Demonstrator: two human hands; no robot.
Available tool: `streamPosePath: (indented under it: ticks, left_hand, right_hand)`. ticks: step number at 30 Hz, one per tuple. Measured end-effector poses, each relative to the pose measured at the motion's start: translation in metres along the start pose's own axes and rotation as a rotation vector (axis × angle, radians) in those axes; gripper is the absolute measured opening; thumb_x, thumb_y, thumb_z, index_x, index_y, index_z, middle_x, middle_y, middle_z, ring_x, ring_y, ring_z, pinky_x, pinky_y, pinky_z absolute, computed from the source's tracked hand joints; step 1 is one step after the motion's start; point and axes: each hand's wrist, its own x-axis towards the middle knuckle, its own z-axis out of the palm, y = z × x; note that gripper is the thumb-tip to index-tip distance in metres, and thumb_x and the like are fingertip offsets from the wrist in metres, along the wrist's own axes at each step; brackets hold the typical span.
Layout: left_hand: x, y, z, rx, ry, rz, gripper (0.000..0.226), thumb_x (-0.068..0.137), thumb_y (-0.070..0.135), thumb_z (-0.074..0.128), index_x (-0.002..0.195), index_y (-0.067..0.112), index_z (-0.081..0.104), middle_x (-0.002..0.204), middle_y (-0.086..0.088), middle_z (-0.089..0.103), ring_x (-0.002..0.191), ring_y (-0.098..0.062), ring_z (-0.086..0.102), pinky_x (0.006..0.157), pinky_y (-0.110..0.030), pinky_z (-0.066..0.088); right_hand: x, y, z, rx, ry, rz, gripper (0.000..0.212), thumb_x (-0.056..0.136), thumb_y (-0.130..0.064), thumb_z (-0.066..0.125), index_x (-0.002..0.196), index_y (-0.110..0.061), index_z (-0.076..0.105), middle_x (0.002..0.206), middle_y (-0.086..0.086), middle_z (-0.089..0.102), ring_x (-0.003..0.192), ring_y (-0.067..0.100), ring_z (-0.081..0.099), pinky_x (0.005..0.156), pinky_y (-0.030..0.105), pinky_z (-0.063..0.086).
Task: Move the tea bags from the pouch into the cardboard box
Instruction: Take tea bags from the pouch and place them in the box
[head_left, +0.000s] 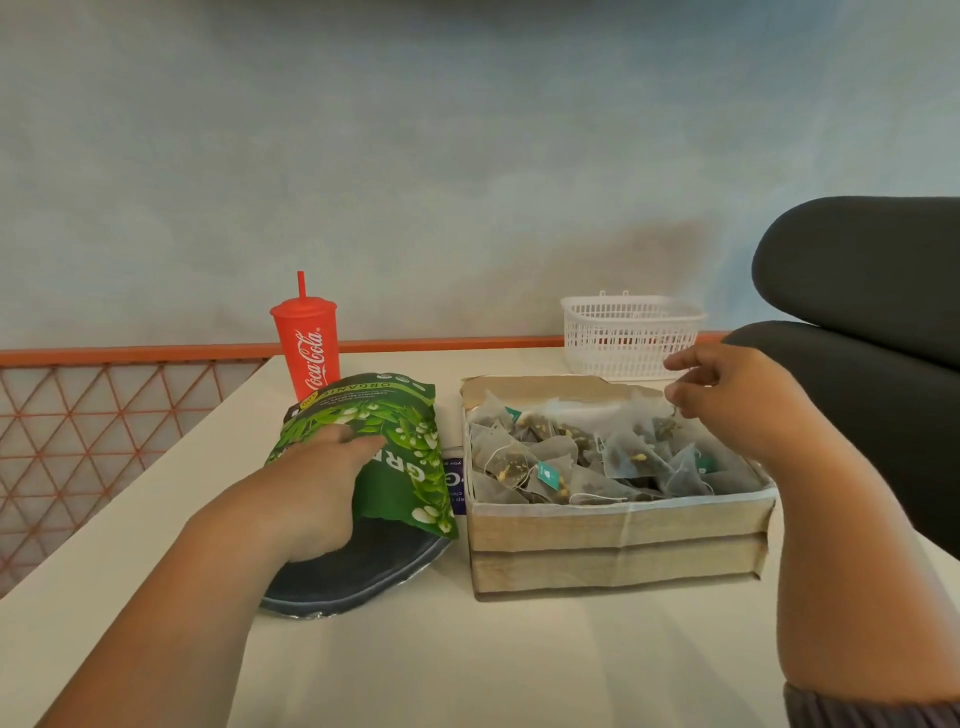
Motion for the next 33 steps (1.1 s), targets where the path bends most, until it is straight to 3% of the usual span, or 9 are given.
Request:
streamPosePath:
  ticks: [3, 6, 9, 13, 16, 19, 23, 29, 33]
  left_hand:
    - [-0.001, 0.002, -0.003, -0.009, 0.179, 0.036, 0.075, 0.083, -0.002, 0.052, 0.144, 0.033, 0.025, 0.147, 0.006, 0.029, 0.131, -0.021, 0.036, 0.104, -0.030, 0.037]
    - [-0.006, 0.007, -0.013, -0.005, 0.368, 0.040, 0.064, 0.085, 0.000, 0.052, 0.138, 0.033, 0.038, 0.139, 0.003, 0.045, 0.120, -0.021, 0.046, 0.095, -0.028, 0.041]
    - [-0.011, 0.012, -0.024, -0.084, 0.509, 0.052, 0.052, 0.084, 0.003, 0.055, 0.129, 0.029, 0.051, 0.125, -0.001, 0.059, 0.108, -0.023, 0.055, 0.086, -0.030, 0.044]
    - [-0.015, 0.012, -0.033, -0.226, 0.705, 0.090, 0.037, 0.082, 0.005, 0.062, 0.115, 0.022, 0.063, 0.107, -0.002, 0.068, 0.095, -0.023, 0.062, 0.080, -0.031, 0.045]
    - [-0.018, 0.012, -0.038, -0.260, 0.811, 0.135, 0.031, 0.080, 0.003, 0.065, 0.107, 0.017, 0.068, 0.097, -0.003, 0.070, 0.086, -0.022, 0.063, 0.077, -0.028, 0.044]
    - [-0.023, 0.013, -0.043, -0.307, 0.857, 0.152, 0.026, 0.078, 0.002, 0.067, 0.101, 0.015, 0.071, 0.087, -0.002, 0.068, 0.079, -0.020, 0.062, 0.073, -0.024, 0.041]
    - [-0.028, 0.016, -0.046, -0.424, 0.836, 0.163, 0.022, 0.078, 0.008, 0.070, 0.098, 0.018, 0.071, 0.076, 0.011, 0.061, 0.068, -0.004, 0.058, 0.062, -0.010, 0.036]
    - [-0.037, 0.019, -0.049, -0.583, 0.734, 0.233, 0.024, 0.079, 0.017, 0.070, 0.087, 0.038, 0.062, 0.080, 0.020, 0.062, 0.078, 0.006, 0.058, 0.058, -0.002, 0.040]
    - [-0.040, 0.018, -0.054, -0.567, 0.737, 0.274, 0.033, 0.077, 0.011, 0.069, 0.084, 0.042, 0.060, 0.079, 0.022, 0.062, 0.079, 0.003, 0.059, 0.067, -0.012, 0.045]
  right_hand:
    - [-0.001, -0.006, 0.000, 0.010, 0.024, -0.046, 0.029, 0.090, -0.017, 0.056, 0.119, -0.018, 0.057, 0.106, 0.001, 0.063, 0.083, 0.019, 0.060, 0.066, 0.026, 0.040]
    - [-0.006, -0.019, 0.003, 0.025, 0.023, -0.124, 0.027, 0.091, -0.019, 0.054, 0.118, -0.021, 0.058, 0.103, -0.005, 0.059, 0.077, 0.012, 0.057, 0.058, 0.018, 0.038]
    - [-0.011, -0.038, 0.012, 0.066, 0.012, -0.222, 0.023, 0.090, -0.023, 0.056, 0.112, -0.026, 0.061, 0.102, -0.009, 0.061, 0.084, 0.009, 0.056, 0.070, 0.021, 0.043]
    - [-0.028, -0.072, 0.027, 0.142, -0.127, -0.374, 0.016, 0.089, -0.023, 0.058, 0.100, -0.033, 0.065, 0.097, -0.016, 0.061, 0.083, -0.002, 0.057, 0.064, 0.009, 0.041]
    - [-0.043, -0.094, 0.039, 0.155, -0.212, -0.515, 0.015, 0.087, -0.022, 0.060, 0.093, -0.032, 0.069, 0.104, -0.018, 0.055, 0.095, 0.000, 0.053, 0.080, 0.013, 0.042]
    - [-0.052, -0.106, 0.050, 0.099, -0.258, -0.600, 0.018, 0.088, -0.022, 0.058, 0.099, -0.030, 0.070, 0.115, -0.018, 0.047, 0.103, 0.000, 0.045, 0.081, 0.010, 0.036]
    - [-0.053, -0.109, 0.060, -0.008, -0.239, -0.630, 0.036, 0.091, -0.021, 0.053, 0.127, -0.027, 0.056, 0.140, -0.014, 0.039, 0.123, 0.008, 0.039, 0.101, 0.022, 0.031]
    - [-0.045, -0.103, 0.061, -0.048, -0.173, -0.602, 0.049, 0.093, -0.020, 0.050, 0.141, -0.022, 0.038, 0.149, -0.015, 0.029, 0.132, 0.004, 0.028, 0.093, 0.004, 0.013]
    - [-0.042, -0.101, 0.062, -0.020, -0.135, -0.589, 0.049, 0.092, -0.017, 0.052, 0.140, -0.022, 0.040, 0.147, -0.016, 0.031, 0.131, 0.004, 0.030, 0.091, 0.000, 0.012]
